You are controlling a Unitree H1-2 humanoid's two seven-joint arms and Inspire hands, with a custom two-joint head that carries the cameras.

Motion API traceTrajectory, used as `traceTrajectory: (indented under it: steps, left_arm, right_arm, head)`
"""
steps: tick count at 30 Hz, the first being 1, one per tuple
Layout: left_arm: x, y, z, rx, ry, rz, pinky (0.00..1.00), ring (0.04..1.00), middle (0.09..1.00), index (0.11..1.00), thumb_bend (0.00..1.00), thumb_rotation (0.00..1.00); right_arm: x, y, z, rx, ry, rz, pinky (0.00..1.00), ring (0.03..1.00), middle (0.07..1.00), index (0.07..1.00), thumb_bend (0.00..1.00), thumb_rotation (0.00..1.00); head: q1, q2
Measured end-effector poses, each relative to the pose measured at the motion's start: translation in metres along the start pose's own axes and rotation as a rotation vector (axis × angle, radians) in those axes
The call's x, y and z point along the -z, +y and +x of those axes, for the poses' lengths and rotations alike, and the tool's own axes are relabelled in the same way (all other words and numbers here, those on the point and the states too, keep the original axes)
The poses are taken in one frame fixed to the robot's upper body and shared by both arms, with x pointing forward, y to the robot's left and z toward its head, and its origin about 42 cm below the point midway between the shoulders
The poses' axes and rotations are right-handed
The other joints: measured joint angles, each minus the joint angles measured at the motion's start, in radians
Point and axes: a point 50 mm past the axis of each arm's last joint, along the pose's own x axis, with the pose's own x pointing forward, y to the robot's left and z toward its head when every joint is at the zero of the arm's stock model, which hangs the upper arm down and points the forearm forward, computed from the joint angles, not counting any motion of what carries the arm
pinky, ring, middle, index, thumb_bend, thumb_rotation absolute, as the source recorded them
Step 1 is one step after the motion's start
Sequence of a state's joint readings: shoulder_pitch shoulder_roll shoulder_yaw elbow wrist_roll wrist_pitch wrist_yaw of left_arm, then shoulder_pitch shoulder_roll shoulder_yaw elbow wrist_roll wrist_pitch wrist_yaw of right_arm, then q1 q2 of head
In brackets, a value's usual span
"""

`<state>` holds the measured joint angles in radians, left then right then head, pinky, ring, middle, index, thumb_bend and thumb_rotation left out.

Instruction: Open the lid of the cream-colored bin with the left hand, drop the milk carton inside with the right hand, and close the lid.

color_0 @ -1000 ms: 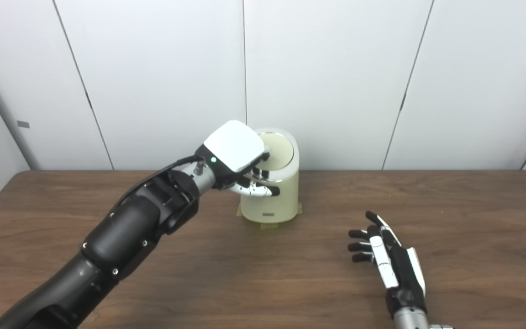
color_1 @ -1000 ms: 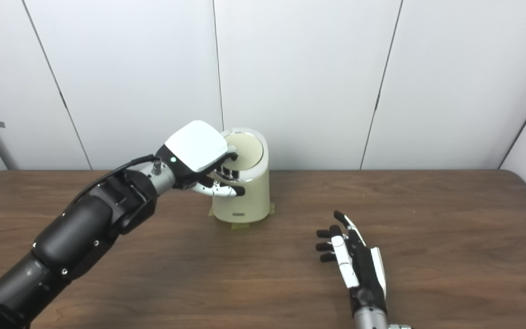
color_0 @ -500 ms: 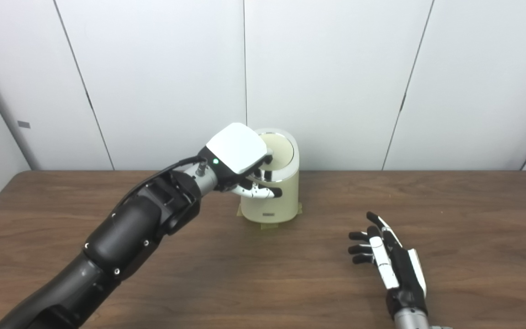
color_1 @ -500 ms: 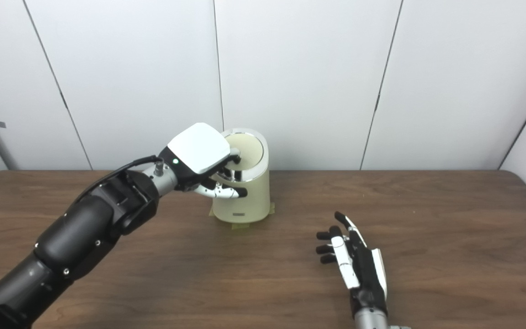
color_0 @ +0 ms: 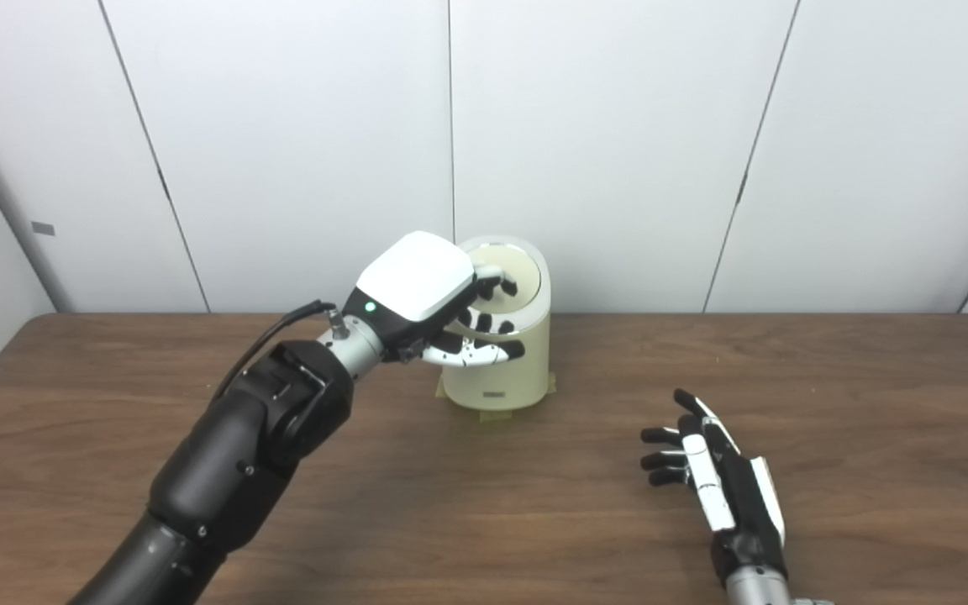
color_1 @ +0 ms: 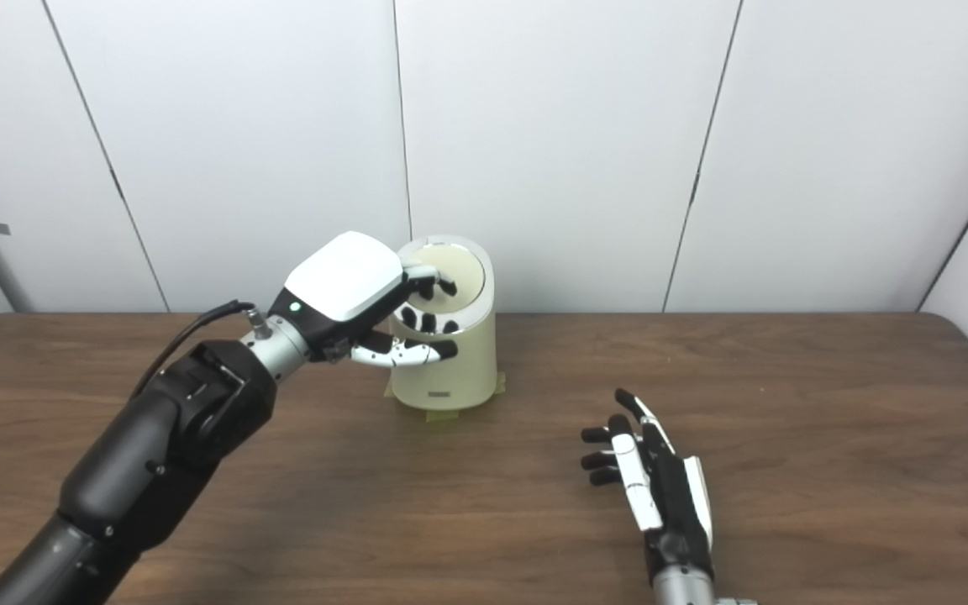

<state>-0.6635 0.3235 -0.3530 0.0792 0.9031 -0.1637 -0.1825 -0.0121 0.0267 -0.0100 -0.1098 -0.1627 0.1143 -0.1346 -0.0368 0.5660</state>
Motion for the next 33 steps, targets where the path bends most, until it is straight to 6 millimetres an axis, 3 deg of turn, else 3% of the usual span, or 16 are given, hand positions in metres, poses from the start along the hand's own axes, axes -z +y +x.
traceTrajectory:
  steps: [4,7,9,11,17,22,26,33]
  left_arm:
    - [0.002,0.021,-0.011,-0.116,0.049,-0.134,0.67,0.796,0.83,0.845,0.46,0.83]
    - [0.009,0.029,-0.031,-0.188,0.116,-0.295,0.68,0.795,0.832,0.831,0.42,0.83]
    - [0.013,0.021,-0.048,-0.187,0.159,-0.397,0.66,0.771,0.822,0.831,0.38,0.83]
    - [0.017,0.006,-0.066,-0.154,0.209,-0.527,0.69,0.779,0.841,0.856,0.41,0.84]
    - [0.022,-0.044,-0.129,-0.108,0.466,-0.922,0.84,0.881,0.917,0.94,0.41,0.91]
    - [0.019,-0.051,-0.168,-0.182,0.548,-1.099,0.88,0.932,0.957,0.971,0.42,0.99]
    - [0.011,-0.064,-0.188,-0.209,0.601,-1.185,0.93,0.953,0.978,0.988,0.37,1.0]
    - [-0.016,-0.09,-0.194,-0.295,0.634,-1.347,1.0,1.0,1.0,1.0,0.43,1.0]
  right_arm:
    - [0.0,0.0,0.0,-0.006,0.001,0.008,0.46,0.549,0.628,0.848,0.43,0.9]
    - [0.001,-0.002,0.0,-0.004,0.004,0.018,0.46,0.565,0.645,0.845,0.45,0.89]
    - [0.001,-0.003,0.0,-0.002,0.006,0.025,0.47,0.583,0.661,0.843,0.48,0.86]
    - [0.001,-0.004,0.001,-0.018,0.008,0.047,0.5,0.618,0.686,0.837,0.48,0.84]
    - [0.002,-0.008,0.002,-0.071,0.003,0.068,0.6,0.727,0.768,0.843,0.51,0.82]
    - [-0.001,-0.009,0.002,-0.107,-0.006,0.089,0.75,0.858,0.876,0.89,0.54,0.87]
    - [-0.001,-0.012,0.004,-0.119,-0.015,0.089,0.84,0.934,0.939,0.936,0.54,0.95]
    - [0.001,-0.007,0.004,-0.124,-0.016,0.087,0.96,1.0,1.0,0.992,0.58,1.0]
  head:
    - [0.002,-0.003]
    - [0.003,-0.005]
    - [0.008,-0.006]
    - [0.005,-0.008]
    - [0.005,-0.006]
    - [0.012,-0.009]
    - [0.015,-0.008]
    - [0.017,-0.006]
